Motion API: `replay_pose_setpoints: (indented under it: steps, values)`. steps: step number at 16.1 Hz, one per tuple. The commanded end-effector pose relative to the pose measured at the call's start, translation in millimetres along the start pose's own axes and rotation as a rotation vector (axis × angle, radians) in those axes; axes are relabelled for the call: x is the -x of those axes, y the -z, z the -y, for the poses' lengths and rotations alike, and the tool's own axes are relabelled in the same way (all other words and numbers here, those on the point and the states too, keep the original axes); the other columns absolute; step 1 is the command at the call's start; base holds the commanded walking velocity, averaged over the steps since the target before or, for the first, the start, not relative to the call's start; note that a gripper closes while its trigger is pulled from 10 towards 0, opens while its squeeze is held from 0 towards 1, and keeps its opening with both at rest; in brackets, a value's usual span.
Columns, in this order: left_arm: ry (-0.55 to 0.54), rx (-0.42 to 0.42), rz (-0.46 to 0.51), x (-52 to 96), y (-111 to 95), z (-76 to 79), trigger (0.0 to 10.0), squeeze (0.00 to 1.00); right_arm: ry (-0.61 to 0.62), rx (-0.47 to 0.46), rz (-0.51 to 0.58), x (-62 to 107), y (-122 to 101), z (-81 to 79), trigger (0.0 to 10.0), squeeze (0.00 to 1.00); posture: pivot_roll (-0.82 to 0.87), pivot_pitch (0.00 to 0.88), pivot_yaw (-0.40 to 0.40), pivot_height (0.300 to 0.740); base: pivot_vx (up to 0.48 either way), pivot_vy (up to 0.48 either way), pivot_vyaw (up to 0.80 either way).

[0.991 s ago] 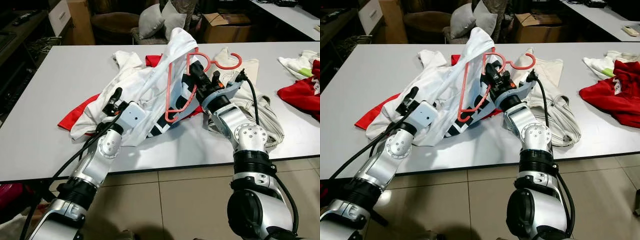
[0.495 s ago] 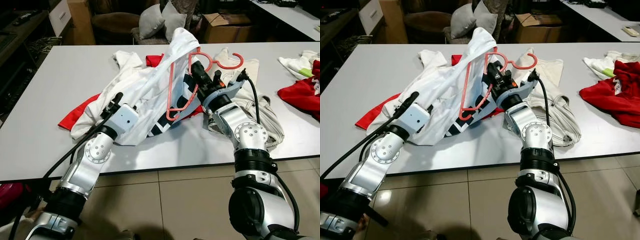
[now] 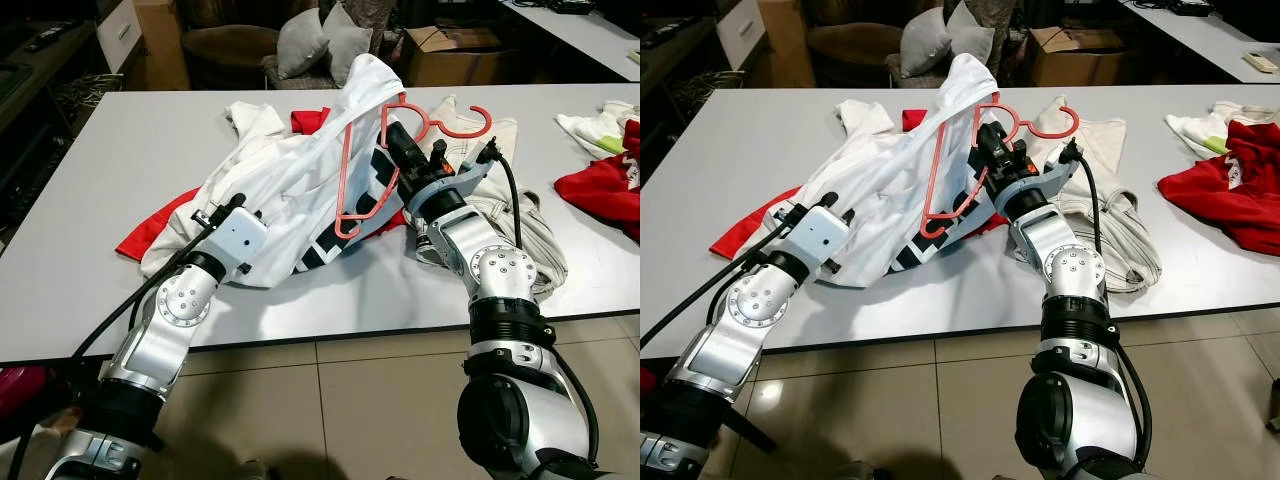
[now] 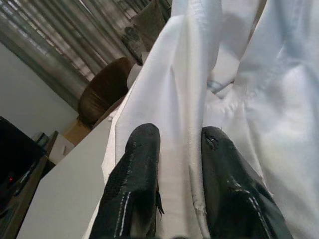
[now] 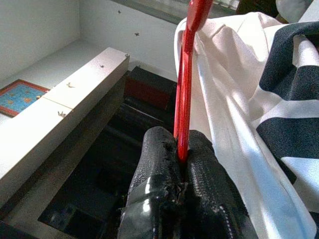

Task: Hang hanger

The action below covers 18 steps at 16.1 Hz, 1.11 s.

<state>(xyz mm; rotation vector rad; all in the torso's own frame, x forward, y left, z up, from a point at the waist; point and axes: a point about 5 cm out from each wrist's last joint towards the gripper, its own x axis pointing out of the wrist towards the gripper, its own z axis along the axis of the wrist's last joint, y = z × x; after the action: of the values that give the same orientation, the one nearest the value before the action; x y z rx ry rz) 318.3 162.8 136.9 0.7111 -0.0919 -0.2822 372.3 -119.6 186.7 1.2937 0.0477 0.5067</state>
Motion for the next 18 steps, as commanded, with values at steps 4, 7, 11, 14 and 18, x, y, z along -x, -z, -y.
replay_pose_setpoints:
  steps: [4,7,11,14,18]
  values:
    - [0.029,0.004,-0.039,1.1,6.6,2.7,0.0,0.0,-0.022,0.003,0.015,-2.8,-1.7,-5.1,10.0,0.0,-0.13,0.0,0.016,0.74,0.0,0.0,0.0]
    - [0.039,0.021,-0.053,-2.0,7.5,6.5,0.0,0.0,-0.022,0.005,0.017,-2.7,-2.0,-5.6,10.0,0.0,-0.14,0.0,0.018,0.74,0.0,0.0,0.0]
    - [0.016,0.158,-0.04,-4.8,2.9,0.2,0.0,0.0,-0.016,0.022,0.018,-1.8,-2.3,-4.8,10.0,0.0,-0.14,0.0,0.02,0.74,0.0,0.0,0.0]
    - [0.106,0.466,0.152,-0.3,-26.4,-16.6,0.0,0.0,0.022,0.107,0.008,-0.7,0.7,0.7,10.0,0.0,-0.12,0.0,0.019,0.74,0.0,0.0,0.0]
    - [0.248,0.614,0.276,17.7,-45.1,-36.8,0.0,0.0,0.043,0.087,0.021,-2.3,5.9,3.8,10.0,0.0,-0.11,0.0,0.018,0.74,0.0,0.0,0.0]
